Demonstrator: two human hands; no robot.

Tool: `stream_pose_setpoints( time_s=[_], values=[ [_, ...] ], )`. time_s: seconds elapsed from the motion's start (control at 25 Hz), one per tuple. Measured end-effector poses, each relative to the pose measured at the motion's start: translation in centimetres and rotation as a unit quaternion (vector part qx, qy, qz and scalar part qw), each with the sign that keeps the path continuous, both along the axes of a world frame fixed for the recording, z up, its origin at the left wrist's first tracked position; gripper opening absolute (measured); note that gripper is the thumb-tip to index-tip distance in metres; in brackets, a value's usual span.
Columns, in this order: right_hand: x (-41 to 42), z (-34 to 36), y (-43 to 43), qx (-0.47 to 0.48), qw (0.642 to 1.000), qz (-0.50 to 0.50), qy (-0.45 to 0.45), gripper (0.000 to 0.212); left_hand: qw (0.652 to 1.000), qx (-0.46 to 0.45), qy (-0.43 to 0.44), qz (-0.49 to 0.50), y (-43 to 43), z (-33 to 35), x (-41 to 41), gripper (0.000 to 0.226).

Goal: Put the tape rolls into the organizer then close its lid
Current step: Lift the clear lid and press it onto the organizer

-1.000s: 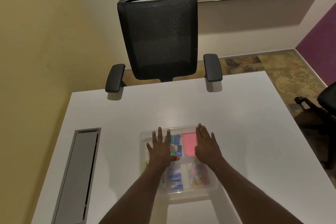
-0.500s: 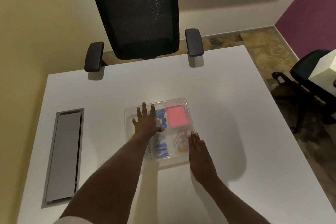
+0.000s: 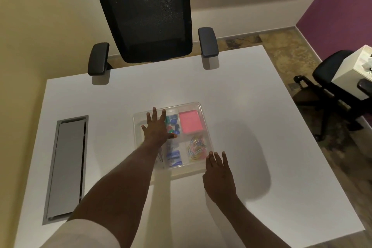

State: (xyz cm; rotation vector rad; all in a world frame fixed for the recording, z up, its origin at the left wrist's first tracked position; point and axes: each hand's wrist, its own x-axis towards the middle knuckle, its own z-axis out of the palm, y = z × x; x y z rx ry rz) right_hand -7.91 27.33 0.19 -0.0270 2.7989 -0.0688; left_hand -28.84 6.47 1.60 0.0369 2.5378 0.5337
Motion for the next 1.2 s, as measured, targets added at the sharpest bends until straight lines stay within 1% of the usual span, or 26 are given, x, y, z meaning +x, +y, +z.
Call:
stream_pose_setpoints(
  time_s=[0.04, 0.08, 0.16, 0.24, 0.32, 0.4, 0.44, 0.48, 0.56, 0.6, 0.64, 0.68, 0.8, 0.84, 0.92, 0.96, 1.04, 1.08, 1.12, 1.2],
  values=[
    [-0.7, 0.4, -0.5, 0.010, 1.000, 0.010, -0.008, 0.048, 1.000, 0.010, 0.013, 0.010, -0.1, -0.2, 0.2, 0.123],
    [-1.3, 0.7, -1.2, 0.004, 1.000, 0.011, -0.014, 0.052, 0.999, 0.019, 0.027, 0.022, -0.2, -0.4, 0.6, 0.120],
    [-2.2, 0.4, -3.2, -0.035, 0.999, 0.030, -0.025, 0.068, 0.996, 0.035, 0.060, 0.050, -0.4, -0.7, 1.6, 0.111],
    [-2.7, -0.2, -5.1, -0.055, 0.997, 0.047, -0.027, 0.076, 0.993, 0.041, 0.095, 0.054, -0.7, -1.1, 2.6, 0.101],
    [-2.8, -0.5, -5.8, -0.061, 0.997, 0.035, -0.034, 0.080, 0.990, 0.037, 0.131, 0.036, -1.2, -2.0, 4.2, 0.090],
    [-3.0, -0.1, -5.6, -0.061, 0.996, 0.038, -0.053, 0.081, 0.984, 0.007, 0.174, 0.029, -1.8, -3.1, 7.3, 0.075],
    [-3.1, 0.2, -5.5, -0.062, 0.995, 0.044, -0.058, 0.079, 0.979, -0.007, 0.195, 0.052, -2.1, -3.5, 9.3, 0.070],
    [-3.2, 0.4, -5.4, -0.063, 0.995, 0.051, -0.064, 0.076, 0.973, -0.012, 0.209, 0.096, -2.5, -3.9, 11.2, 0.068],
    [-3.3, 0.6, -5.3, -0.064, 0.994, 0.062, -0.067, 0.070, 0.948, 0.014, 0.210, 0.239, -3.3, -4.4, 14.4, 0.066],
    [-3.3, 0.7, -5.3, -0.067, 0.994, 0.057, -0.067, 0.069, 0.932, 0.049, 0.174, 0.316, -3.8, -4.4, 15.6, 0.064],
    [-3.2, 0.8, -5.4, -0.066, 0.994, 0.057, -0.067, 0.069, 0.916, 0.080, 0.145, 0.366, -4.2, -4.5, 16.5, 0.062],
    [-3.2, 1.0, -5.4, -0.064, 0.994, 0.059, -0.068, 0.070, 0.901, 0.113, 0.138, 0.396, -4.5, -4.7, 17.0, 0.058],
    [-3.0, 0.9, -5.3, -0.056, 0.994, 0.061, -0.066, 0.074, 0.846, 0.225, 0.159, 0.456, -5.0, -5.5, 18.4, 0.042],
    [-2.9, 0.9, -5.3, -0.053, 0.994, 0.065, -0.067, 0.074, 0.828, 0.257, 0.143, 0.478, -5.2, -5.4, 18.8, 0.040],
    [-3.0, 1.0, -5.3, -0.055, 0.994, 0.066, -0.069, 0.074, 0.775, 0.328, 0.099, 0.531, -5.3, -5.0, 19.1, 0.036],
    [-3.1, 1.1, -5.4, -0.057, 0.994, 0.065, -0.072, 0.074, 0.756, 0.341, 0.084, 0.553, -5.4, -5.3, 19.0, 0.034],
    [-3.1, 1.2, -5.4, -0.059, 0.993, 0.058, -0.080, 0.074, 0.748, 0.324, 0.058, 0.576, -5.5, -5.4, 18.3, 0.036],
    [-3.2, 1.2, -5.4, -0.061, 0.993, 0.055, -0.081, 0.074, 0.753, 0.308, 0.045, 0.580, -5.4, -5.3, 17.9, 0.037],
    [-3.1, 1.3, -5.5, -0.064, 0.993, 0.053, -0.081, 0.073, 0.772, 0.281, 0.044, 0.568, -5.4, -5.2, 17.5, 0.037],
    [-3.1, 1.3, -5.5, -0.069, 0.993, 0.052, -0.078, 0.072, 0.832, 0.208, 0.097, 0.506, -5.6, -4.6, 16.7, 0.026]
  ],
)
